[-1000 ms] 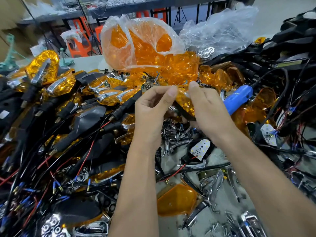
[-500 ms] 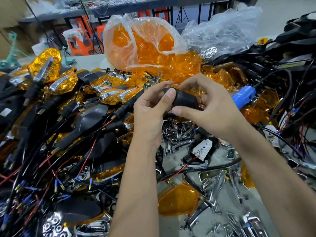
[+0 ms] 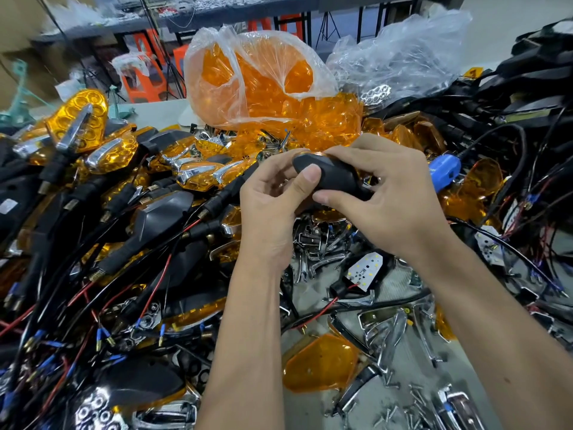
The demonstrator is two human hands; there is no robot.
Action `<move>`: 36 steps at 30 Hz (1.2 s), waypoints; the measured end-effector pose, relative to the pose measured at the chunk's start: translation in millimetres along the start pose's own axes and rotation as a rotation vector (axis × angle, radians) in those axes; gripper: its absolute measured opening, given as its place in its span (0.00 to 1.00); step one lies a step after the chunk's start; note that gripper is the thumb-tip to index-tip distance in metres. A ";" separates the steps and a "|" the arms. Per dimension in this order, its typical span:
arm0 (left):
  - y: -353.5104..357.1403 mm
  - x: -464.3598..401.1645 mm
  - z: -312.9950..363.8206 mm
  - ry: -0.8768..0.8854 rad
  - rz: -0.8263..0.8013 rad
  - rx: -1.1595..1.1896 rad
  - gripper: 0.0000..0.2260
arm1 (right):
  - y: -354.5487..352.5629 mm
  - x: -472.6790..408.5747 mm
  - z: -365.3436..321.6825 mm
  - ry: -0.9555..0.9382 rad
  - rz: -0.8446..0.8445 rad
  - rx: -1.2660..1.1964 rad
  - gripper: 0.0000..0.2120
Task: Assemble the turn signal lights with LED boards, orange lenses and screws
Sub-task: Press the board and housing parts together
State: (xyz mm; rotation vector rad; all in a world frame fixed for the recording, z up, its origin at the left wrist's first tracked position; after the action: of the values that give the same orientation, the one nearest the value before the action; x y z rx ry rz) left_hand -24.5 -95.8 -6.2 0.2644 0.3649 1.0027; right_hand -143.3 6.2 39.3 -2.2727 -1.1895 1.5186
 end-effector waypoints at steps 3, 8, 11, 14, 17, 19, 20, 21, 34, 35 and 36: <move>-0.5 1.1 -2.4 -0.053 -0.006 0.052 0.11 | 0.8 1.3 -0.6 0.000 0.023 0.007 0.19; -0.4 0.3 -2.1 -0.054 -0.015 0.071 0.10 | 4.1 2.6 -0.8 0.017 -0.002 -0.012 0.20; 2.2 2.4 -0.7 0.008 -0.035 0.084 0.10 | 5.8 -1.3 3.4 0.052 -0.105 -0.046 0.20; 4.5 5.1 -0.2 0.024 -0.055 0.061 0.11 | 3.6 0.2 0.4 0.059 -0.114 -0.034 0.14; 10.5 6.5 -1.0 0.029 -0.123 0.057 0.13 | -3.4 1.0 -2.2 0.087 0.016 -0.053 0.11; 21.2 10.0 -2.6 0.033 -0.185 0.007 0.16 | -8.1 1.1 -3.8 0.120 0.180 0.038 0.15; 26.6 12.5 -4.0 0.027 -0.206 -0.030 0.15 | -9.4 2.5 -5.0 0.144 0.252 0.116 0.20; 30.8 13.8 -5.3 0.017 -0.209 -0.072 0.13 | -10.6 4.0 -6.2 0.172 0.300 0.174 0.24; 49.9 12.7 -19.0 -0.206 -0.035 0.155 0.37 | 45.7 25.9 19.4 0.937 0.007 -0.589 0.15; 51.6 12.8 -20.6 -0.218 -0.034 0.104 0.37 | 47.7 27.5 20.3 0.937 0.013 -0.623 0.12; 53.1 12.8 -20.8 -0.219 -0.026 0.051 0.37 | 48.5 29.0 21.3 0.935 0.015 -0.648 0.11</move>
State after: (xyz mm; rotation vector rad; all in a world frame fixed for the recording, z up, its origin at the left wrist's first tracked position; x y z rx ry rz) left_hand -67.7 -56.5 -7.2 0.4103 0.1941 0.9290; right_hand -130.9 -12.5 -16.8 -2.7919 -1.4071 -0.0941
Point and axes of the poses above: each hand's wrist, its own x-axis away from the middle knuckle, its own y-axis out of the palm, z = x × y, the point moved 5 cm from there along -x, towards the middle knuckle, and after that the axes turned 6 degrees about -y, right-handed, at the moved point
